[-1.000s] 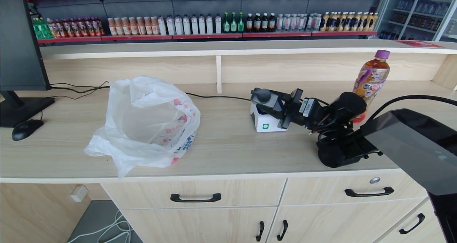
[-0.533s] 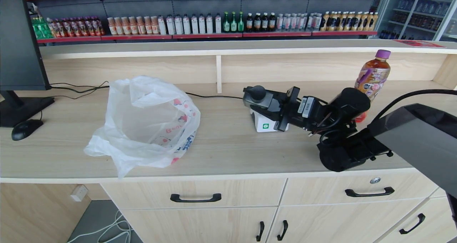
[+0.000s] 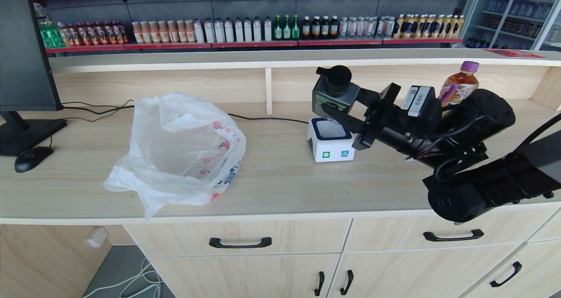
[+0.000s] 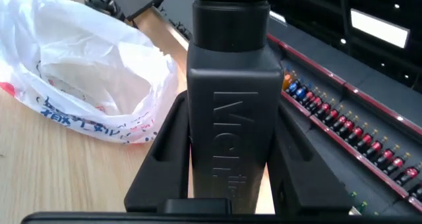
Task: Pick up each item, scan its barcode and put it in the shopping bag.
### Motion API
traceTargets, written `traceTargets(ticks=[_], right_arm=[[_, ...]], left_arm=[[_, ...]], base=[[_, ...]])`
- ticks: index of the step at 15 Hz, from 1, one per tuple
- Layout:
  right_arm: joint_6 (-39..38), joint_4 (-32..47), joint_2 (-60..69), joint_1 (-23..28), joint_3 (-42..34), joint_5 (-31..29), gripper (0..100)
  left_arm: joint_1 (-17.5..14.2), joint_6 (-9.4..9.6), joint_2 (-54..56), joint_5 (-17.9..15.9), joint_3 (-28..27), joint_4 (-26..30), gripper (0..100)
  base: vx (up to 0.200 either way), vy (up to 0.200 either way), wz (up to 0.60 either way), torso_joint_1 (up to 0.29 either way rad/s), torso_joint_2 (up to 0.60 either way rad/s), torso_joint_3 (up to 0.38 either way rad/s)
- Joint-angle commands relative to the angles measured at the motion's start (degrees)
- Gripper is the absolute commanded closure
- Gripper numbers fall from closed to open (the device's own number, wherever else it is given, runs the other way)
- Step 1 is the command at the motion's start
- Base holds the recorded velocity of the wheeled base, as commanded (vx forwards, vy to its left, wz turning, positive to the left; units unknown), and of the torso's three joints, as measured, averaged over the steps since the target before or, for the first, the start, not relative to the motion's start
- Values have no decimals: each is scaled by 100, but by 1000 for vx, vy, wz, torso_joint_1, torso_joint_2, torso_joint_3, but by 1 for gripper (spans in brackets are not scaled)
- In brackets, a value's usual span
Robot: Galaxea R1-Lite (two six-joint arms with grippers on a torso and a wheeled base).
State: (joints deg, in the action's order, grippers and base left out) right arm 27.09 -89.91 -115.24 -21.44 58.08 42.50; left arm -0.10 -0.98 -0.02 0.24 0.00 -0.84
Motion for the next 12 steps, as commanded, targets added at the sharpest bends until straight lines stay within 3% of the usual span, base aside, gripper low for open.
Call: traceTargets(ticks=[1, 4, 5, 6, 7, 9, 12], right_arm=[[-283, -9, 669, -123, -402, -488, 100], [-1118, -9, 1188, -123, -1642, -1797, 100], [-1118, -9, 1188, -123, -1642, -1797, 100], [-2058, -9, 1618, -220, -2819, -3555, 100], [-2436, -9, 1662, -273, -2969, -4083, 100], [-2682, -9, 1715, -281, -2907, -4338, 100], [-2621, -9, 1733, -273, -3092, -4355, 100]], left_arm=[[1, 1, -6, 2, 0, 14, 0], [1, 10, -6, 2, 0, 23, 0], [1, 10, -6, 2, 0, 23, 0], [1, 1, -6, 2, 0, 31, 0], [1, 1, -6, 2, 0, 31, 0], [1, 1, -6, 2, 0, 31, 0], [1, -17, -6, 2, 0, 23, 0]], base=[[0, 0, 0, 0, 0, 0], [0, 0, 0, 0, 0, 0], [0, 0, 0, 0, 0, 0], [0, 0, 0, 0, 0, 0], [0, 0, 0, 0, 0, 0], [0, 0, 0, 0, 0, 0], [-200, 0, 0, 5, 6, 1]])
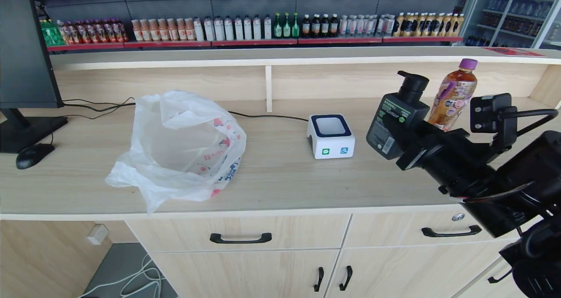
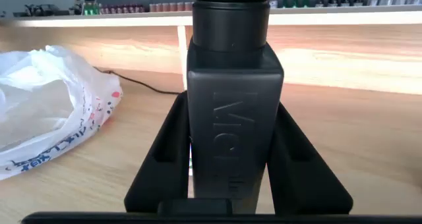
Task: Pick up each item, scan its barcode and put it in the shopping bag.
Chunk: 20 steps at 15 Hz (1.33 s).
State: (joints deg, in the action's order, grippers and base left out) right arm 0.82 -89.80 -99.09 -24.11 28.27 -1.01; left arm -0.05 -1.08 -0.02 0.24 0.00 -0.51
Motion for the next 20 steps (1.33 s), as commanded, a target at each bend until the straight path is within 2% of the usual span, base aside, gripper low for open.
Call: traceTargets(ticks=[1, 4, 7, 12, 15, 20], right_arm=[[94, -20, 117, 3, -173, -4, 100], [120, -20, 205, 21, -515, -4, 100], [112, -20, 302, 47, -656, -4, 100], [112, -20, 451, 153, -762, -4, 100], [112, -20, 381, 249, -401, -4, 100], [112, -20, 267, 284, -287, -4, 100]], left_arm=[[-4, 3, -6, 2, 0, -10, 0], [-4, 3, -6, 2, 0, -2, 0], [-4, 21, -6, 2, 0, -2, 0], [-4, -15, -6, 2, 0, -2, 0], [-4, -15, -6, 2, 0, -2, 0], [-4, -23, -6, 2, 0, -2, 0]], base=[[-200, 0, 0, -2, 12, -2], [-200, 0, 0, -9, 1, 1], [0, 0, 0, 0, 0, 0], [0, 200, 0, 15, -1, 3], [0, 200, 0, 2, 4, 5], [0, 200, 0, 1, 4, 1]])
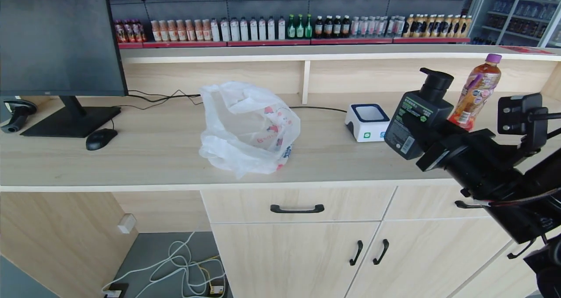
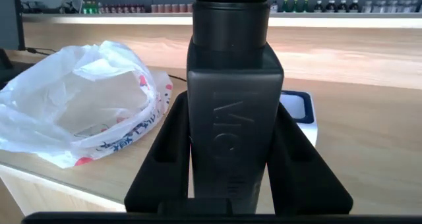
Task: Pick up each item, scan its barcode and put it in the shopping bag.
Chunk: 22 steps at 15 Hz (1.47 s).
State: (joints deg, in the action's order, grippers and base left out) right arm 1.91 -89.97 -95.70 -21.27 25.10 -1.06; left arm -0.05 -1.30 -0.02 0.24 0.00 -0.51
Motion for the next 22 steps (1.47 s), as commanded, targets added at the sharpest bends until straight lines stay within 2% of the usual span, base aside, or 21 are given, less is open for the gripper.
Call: traceTargets(ticks=[1, 7, 10, 16, 22], right_arm=[[2, -3, -98, -8, 65, 1, 100], [2, -3, -134, 27, 153, 1, 100], [2, -3, -134, 44, 179, 1, 100], [2, -3, -169, 79, 329, 1, 100], [2, -3, -195, 79, 505, 1, 100]], left_arm=[[-4, -1, -6, 2, 0, -2, 0], [5, 25, -6, 2, 0, -10, 0], [-4, 25, -6, 2, 0, -2, 0], [-4, 16, -6, 2, 0, -2, 0], [-4, 16, -6, 2, 0, -2, 0]], base=[[0, 200, 0, 2, 2, 7], [0, 200, 0, 2, 2, 1], [0, 0, 0, 0, 0, 0], [200, 0, 0, 0, 0, 5], [0, 0, 0, 0, 0, 0]])
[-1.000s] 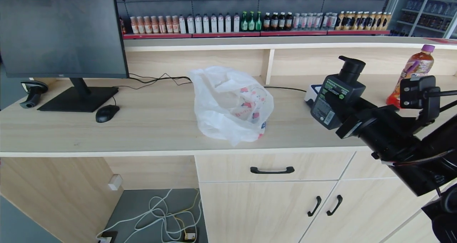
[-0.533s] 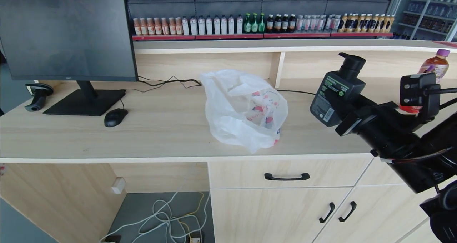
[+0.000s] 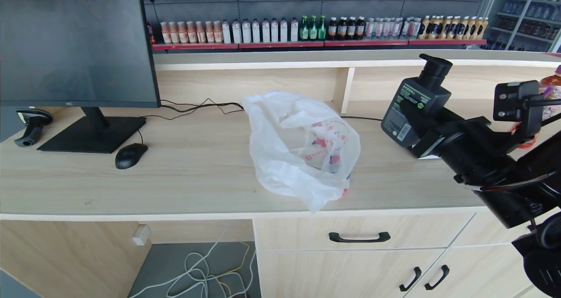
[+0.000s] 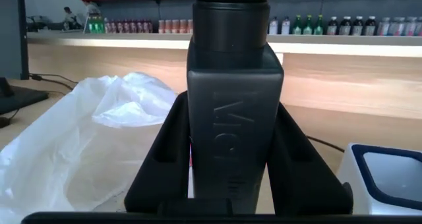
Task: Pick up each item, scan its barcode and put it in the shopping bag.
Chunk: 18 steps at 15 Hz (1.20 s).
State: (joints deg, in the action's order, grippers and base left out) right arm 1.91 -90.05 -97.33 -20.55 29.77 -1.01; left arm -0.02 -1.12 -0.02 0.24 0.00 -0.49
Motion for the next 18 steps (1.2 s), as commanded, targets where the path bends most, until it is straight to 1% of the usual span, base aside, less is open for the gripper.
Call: traceTargets(ticks=[1, 6, 12, 18], right_arm=[[2, 5, -40, -1, 38, -4, 100], [2, 5, -40, -1, 152, -4, 100], [-60, 5, -278, -1, 170, -4, 100], [-183, 5, -1412, -617, 908, -4, 100]], left_arm=[[2, -2, -6, 2, 0, -4, 0], [-6, -2, -6, 2, 0, -13, 0], [-6, -2, -6, 2, 0, -13, 0], [-6, -2, -6, 2, 0, -13, 0]], base=[[0, 0, 600, -12, 2, -2], [0, 0, 600, 3, 4, 0], [0, 0, 0, 0, 0, 0], [0, 0, 0, 0, 0, 0]])
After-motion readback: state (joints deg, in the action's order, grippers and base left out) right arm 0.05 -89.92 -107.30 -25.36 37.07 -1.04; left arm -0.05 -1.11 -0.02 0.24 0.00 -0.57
